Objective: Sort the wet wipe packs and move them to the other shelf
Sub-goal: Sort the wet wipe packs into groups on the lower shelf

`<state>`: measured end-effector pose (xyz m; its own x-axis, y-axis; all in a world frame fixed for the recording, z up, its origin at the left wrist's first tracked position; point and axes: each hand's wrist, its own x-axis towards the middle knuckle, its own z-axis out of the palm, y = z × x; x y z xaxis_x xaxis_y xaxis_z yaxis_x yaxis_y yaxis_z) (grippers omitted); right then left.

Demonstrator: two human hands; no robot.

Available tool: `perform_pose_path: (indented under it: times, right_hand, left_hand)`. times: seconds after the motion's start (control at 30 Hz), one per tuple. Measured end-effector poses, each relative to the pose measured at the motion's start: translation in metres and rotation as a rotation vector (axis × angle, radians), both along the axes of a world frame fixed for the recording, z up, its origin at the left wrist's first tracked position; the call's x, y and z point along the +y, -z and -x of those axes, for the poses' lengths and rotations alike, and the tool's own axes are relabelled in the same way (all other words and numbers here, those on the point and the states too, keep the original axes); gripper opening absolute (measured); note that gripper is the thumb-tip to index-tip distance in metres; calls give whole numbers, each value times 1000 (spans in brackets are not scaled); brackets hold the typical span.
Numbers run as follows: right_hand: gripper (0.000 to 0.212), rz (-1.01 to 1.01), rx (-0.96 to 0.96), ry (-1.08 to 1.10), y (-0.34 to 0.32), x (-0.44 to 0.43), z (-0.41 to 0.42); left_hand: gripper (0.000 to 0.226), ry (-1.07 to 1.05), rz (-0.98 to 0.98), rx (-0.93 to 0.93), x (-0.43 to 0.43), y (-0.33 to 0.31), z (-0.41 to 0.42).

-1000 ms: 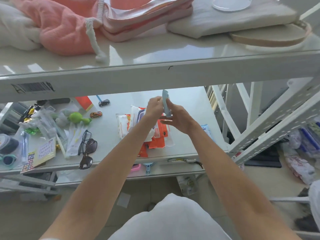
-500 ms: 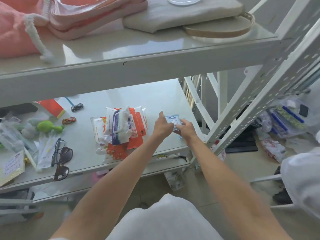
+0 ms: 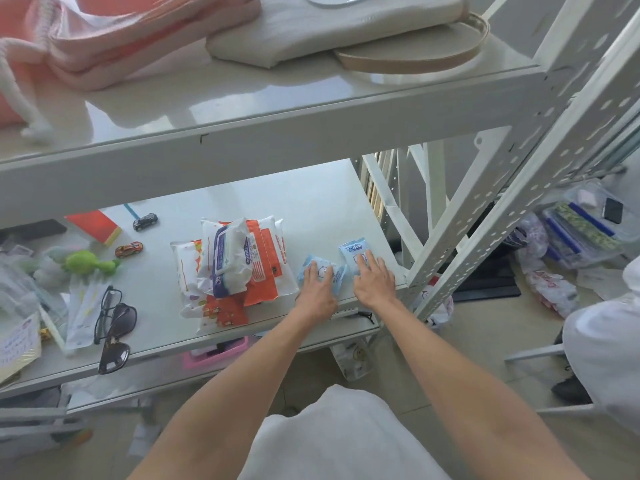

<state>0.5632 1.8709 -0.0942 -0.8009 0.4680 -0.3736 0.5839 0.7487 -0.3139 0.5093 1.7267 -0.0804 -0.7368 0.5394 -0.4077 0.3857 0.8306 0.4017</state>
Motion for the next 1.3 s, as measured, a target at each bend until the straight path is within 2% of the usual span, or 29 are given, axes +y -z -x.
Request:
perform_pose_path:
  times: [0.1,0.2,0.3,0.43,0.63,0.8,0.87,0.97,1.1,1.2,1.27,1.3]
  right_hand:
    - [60,-30,53,37,1,4,2]
    - [66,-27,64,67,-1,10,-1]
    - [68,-36,92,116,-2,21,-5]
    - [63,55,132,181,-1,30,-8]
    - [56,59,156,190,-2,32,-6]
    - [38,-56,211,136,-7,32,-7]
    - [32,-88,238,156,-11,30,-3]
    - [30,-116,291,152,-20,20,7]
    - [38,-26,354,45,-43,-24,39]
    - [30,159,415,-74,-64,-72,73]
    - [20,274,458,-130,-81,-105,90]
    - [21,306,469,-142,-90,-121,97]
  left_hand:
    - [74,53,2,10,6,-3,8]
    - [69,104,-30,-26,19,-10,19]
    - [55,122,-85,-78,38,-13,23]
    - [36,111,-163,-127,64,-19,15]
    - [43,71,-266,-183,70,-9,13]
    - [48,24,-346,-83,58,-32,11]
    - [51,-26,-402,-41,44,-46,11]
    - [43,-173,-542,65,16,-73,26]
    - [34,-520,-764,386,-37,-111,62]
    - [25,-785,-636,481,-95,-112,91]
    - [29,-873,-434,340,-133,-97,106]
    - [35,-883,-353,224,-146,-88,110]
